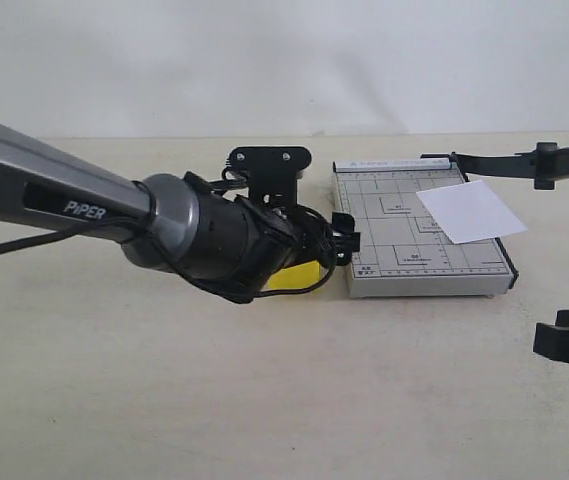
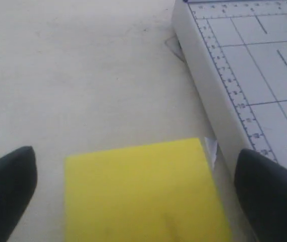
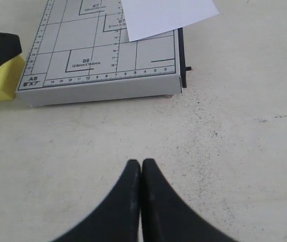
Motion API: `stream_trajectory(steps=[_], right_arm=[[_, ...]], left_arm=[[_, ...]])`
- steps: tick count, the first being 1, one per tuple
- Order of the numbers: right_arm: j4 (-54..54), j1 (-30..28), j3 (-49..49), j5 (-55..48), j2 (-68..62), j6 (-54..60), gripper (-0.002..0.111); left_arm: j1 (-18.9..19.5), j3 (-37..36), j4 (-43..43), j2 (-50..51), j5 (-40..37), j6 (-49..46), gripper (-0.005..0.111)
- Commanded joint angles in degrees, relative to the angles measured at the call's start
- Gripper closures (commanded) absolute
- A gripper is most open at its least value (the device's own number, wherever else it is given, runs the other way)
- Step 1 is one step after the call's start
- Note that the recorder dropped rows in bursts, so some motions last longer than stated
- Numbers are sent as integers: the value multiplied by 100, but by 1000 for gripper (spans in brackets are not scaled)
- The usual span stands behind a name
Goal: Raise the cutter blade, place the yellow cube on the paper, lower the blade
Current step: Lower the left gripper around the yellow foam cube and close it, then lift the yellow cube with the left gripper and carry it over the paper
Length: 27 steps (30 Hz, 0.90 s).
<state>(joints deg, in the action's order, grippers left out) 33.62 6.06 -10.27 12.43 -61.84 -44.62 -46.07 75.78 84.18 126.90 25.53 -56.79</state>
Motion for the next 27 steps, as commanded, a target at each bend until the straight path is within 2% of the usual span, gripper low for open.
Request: stream_trajectory(steps=[1,3,4,5,6,7,9,10,13,16,19,22,27], right_arm=[[-8,-18,-1,67,0,-11,108],[-8,-18,-1,67,0,-11,108],[-8,-18,-1,67,0,-11,108],[-8,-18,-1,67,0,0,108],[-8,-18,-1,67,0,-12,108],[-8,-18,-1,67,0,-12,108],[-8,-18,-1,67,0,-12,108],[-8,-18,-1,67,0,-12,108],[-8,-18,-1,67,0,-12,108],[-8,-18,-1,21,0,-12,108],[-8,-18,-1,13,0,-12,108],[-8,-18,-1,13,0,-12,108],[-8,-18,-1,-19,0,-1,108]], left_arm=[[-16,89,236,178,360,-156,0],[-16,89,236,178,511,-156,15],[-16,89,236,178,521,-193,40],[-16,89,236,178,521,-264,55],[-16,89,248,164,521,-429,85],[-16,89,442,88,506,-753,102],[-37,89,1577,-313,528,-1954,102],[-59,54,1577,-649,484,-2534,102],[-113,-12,1577,-1411,239,-3467,102],[-113,-12,1577,-1952,-744,-4324,102],[-102,-12,1577,-2160,-2361,-5007,102],[-102,24,1577,-1938,-3224,-5258,102],[-114,254,1577,-1110,-3696,-4891,102]])
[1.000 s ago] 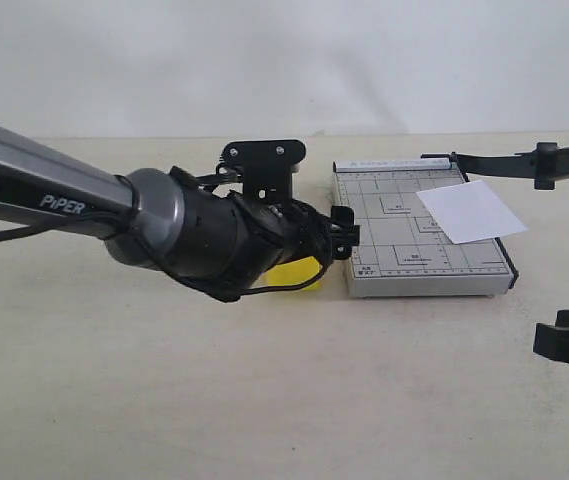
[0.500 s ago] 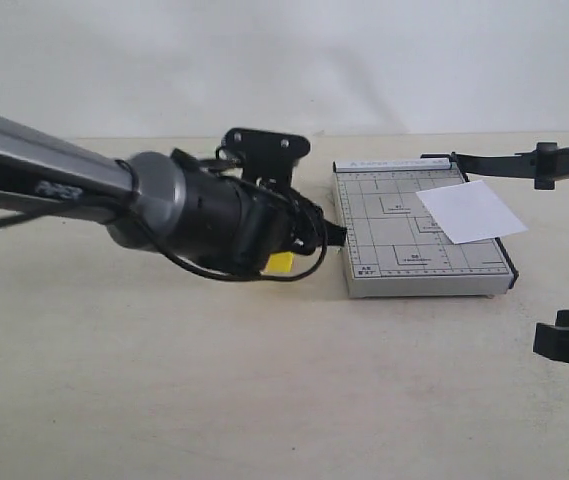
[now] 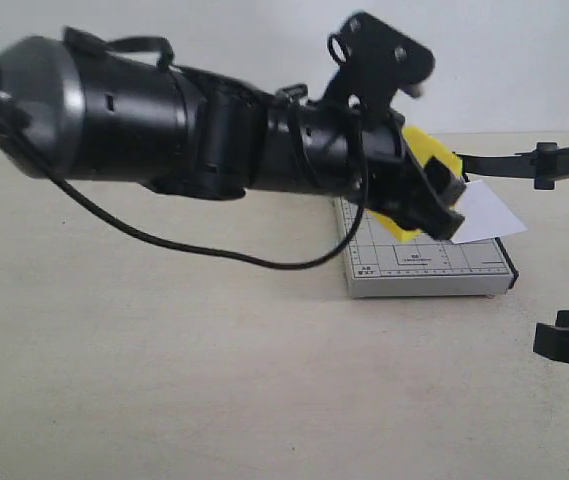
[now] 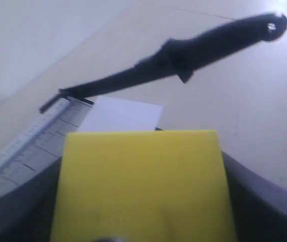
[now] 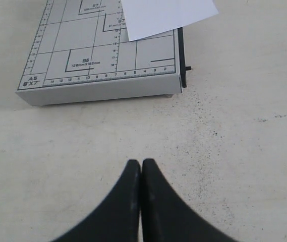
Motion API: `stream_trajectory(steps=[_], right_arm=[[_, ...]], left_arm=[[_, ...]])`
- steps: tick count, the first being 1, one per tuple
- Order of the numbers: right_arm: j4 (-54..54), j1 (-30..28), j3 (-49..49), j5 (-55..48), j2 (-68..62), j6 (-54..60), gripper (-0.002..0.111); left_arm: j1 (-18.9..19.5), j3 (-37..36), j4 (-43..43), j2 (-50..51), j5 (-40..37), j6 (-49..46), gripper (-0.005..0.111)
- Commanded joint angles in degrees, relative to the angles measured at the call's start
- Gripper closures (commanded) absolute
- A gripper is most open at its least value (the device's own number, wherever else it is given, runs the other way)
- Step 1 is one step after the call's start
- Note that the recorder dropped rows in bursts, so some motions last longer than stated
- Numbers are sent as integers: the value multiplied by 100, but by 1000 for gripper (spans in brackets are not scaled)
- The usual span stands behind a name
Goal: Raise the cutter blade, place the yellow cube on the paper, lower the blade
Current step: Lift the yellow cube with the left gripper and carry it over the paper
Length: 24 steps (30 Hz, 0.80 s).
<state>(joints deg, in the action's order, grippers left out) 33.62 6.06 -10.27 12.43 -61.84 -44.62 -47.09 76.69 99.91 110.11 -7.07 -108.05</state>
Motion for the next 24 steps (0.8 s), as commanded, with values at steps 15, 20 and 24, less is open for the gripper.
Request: stream_trajectory(steps=[15,20,24], right_arm=[[-8,-18,-1,-23,0,9,108],[-8,-18,-1,-23,0,9,108],[-8,-18,-1,-23,0,9,108]], left_arm=[[40,1990,-1779,786,-633,4050,102],[2,2369,-3041,1234,-932,4006,102],[-81,3096,-4917,1604,-1224,5146,102]])
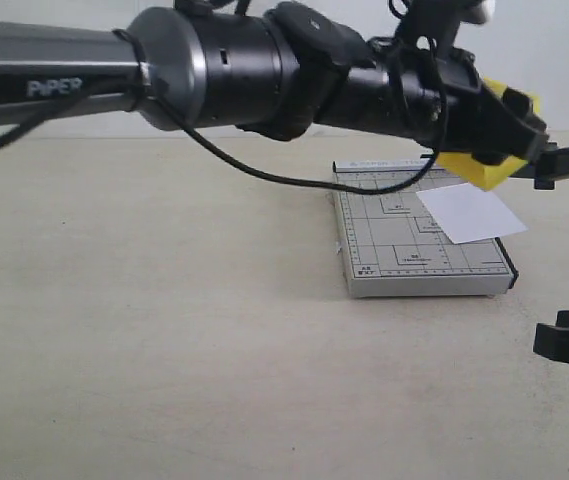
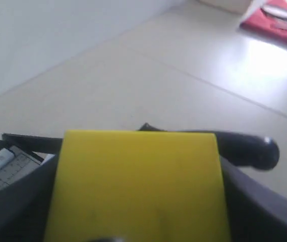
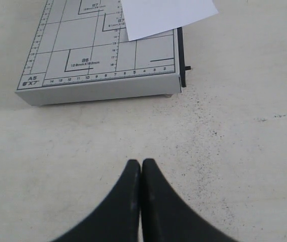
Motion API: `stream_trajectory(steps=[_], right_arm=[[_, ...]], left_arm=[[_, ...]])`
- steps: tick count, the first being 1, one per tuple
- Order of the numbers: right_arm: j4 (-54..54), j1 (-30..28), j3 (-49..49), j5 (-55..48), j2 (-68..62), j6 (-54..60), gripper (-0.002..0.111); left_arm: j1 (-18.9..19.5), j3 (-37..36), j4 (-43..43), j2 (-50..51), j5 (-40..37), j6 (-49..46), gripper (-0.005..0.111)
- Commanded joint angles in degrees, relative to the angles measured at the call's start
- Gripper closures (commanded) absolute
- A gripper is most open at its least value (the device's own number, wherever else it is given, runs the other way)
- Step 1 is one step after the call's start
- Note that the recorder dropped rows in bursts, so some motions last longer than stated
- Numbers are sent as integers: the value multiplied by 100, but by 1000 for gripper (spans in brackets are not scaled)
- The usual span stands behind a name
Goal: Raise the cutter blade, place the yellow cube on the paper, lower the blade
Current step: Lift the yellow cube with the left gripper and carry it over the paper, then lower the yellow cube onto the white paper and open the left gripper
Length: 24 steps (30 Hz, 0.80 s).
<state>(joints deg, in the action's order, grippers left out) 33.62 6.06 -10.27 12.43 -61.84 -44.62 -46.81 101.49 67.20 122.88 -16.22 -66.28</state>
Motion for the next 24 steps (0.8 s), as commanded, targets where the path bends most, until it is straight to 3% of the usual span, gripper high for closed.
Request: stream_trajectory(steps=[1,5,8,15,24], right_arm=[[3,-18,-1,-23,0,27,108],[3,-18,-1,-23,0,54,108],[3,-18,-1,-23,0,64,108],[3,-18,-1,-23,0,64,108],[3,-18,-1,-23,0,64,108]], left_arm=[[-112,903,-2184,455,-310,1359,102],[-71,2102,-4214,1200,-978,3092,102],[-42,2844,-5016,1784,-1542,3736,102],[-9,3918,-5115,2662,-1460,4115,102],[126,3934,-5176,2957,-1155,4138,102]])
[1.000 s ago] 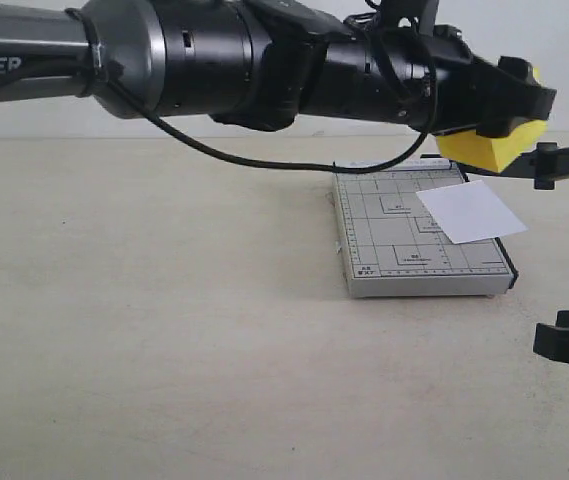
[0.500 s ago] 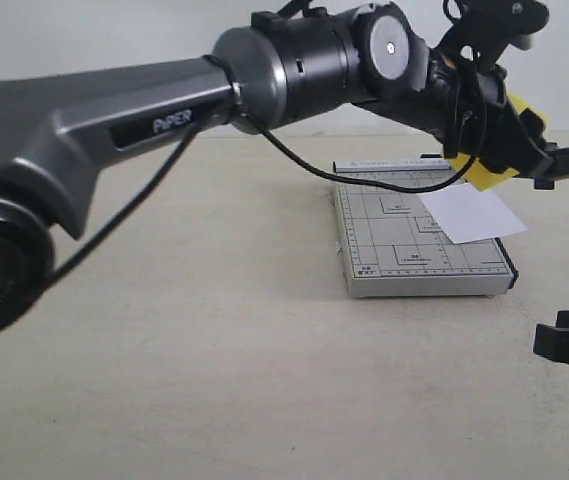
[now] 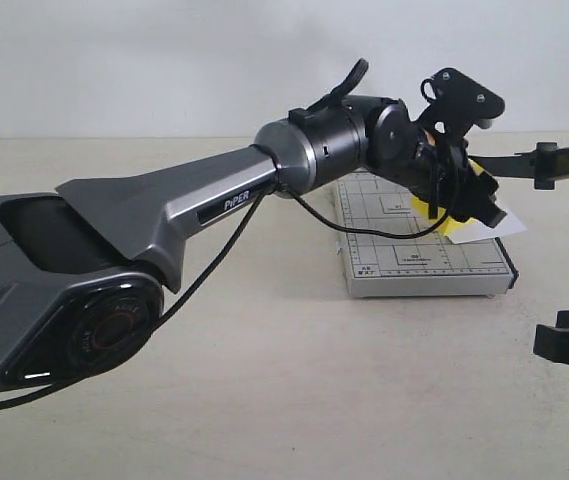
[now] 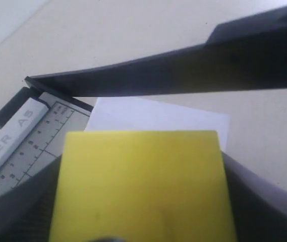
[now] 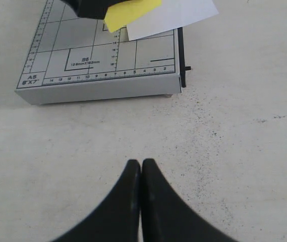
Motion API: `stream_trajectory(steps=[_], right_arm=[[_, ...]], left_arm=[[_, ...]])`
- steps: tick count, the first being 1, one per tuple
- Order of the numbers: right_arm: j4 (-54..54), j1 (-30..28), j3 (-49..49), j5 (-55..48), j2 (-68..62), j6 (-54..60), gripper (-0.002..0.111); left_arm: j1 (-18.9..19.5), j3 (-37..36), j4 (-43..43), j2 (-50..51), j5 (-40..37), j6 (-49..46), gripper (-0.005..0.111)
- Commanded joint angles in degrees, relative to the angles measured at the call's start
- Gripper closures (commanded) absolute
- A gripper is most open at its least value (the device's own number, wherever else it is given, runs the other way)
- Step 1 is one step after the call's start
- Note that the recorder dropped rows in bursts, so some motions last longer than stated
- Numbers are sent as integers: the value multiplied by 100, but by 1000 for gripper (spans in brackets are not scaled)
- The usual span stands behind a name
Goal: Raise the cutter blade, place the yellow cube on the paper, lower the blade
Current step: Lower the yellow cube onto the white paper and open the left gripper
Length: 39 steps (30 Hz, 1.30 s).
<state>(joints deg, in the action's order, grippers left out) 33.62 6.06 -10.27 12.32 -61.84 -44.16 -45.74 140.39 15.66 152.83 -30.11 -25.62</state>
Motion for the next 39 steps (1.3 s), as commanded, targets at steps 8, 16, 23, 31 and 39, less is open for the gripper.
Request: stream_trajectory(steps=[8,16,23,31,39], right_arm=[[3,-18,-1,-1,0,16,108],[3,-18,-1,-1,0,16,108],[3,-18,-1,-1,0,16,108],[3,-18,-1,-1,0,16,108],[3,-18,-1,-1,0,6,108]], left_arm=[[19,44,2,125,518,55,102],[19,44,2,264,493,55,102],[19,44,2,277,485,55,93],[19,44,2,277,527,55,33],[19,99,2,277,661,55,16]])
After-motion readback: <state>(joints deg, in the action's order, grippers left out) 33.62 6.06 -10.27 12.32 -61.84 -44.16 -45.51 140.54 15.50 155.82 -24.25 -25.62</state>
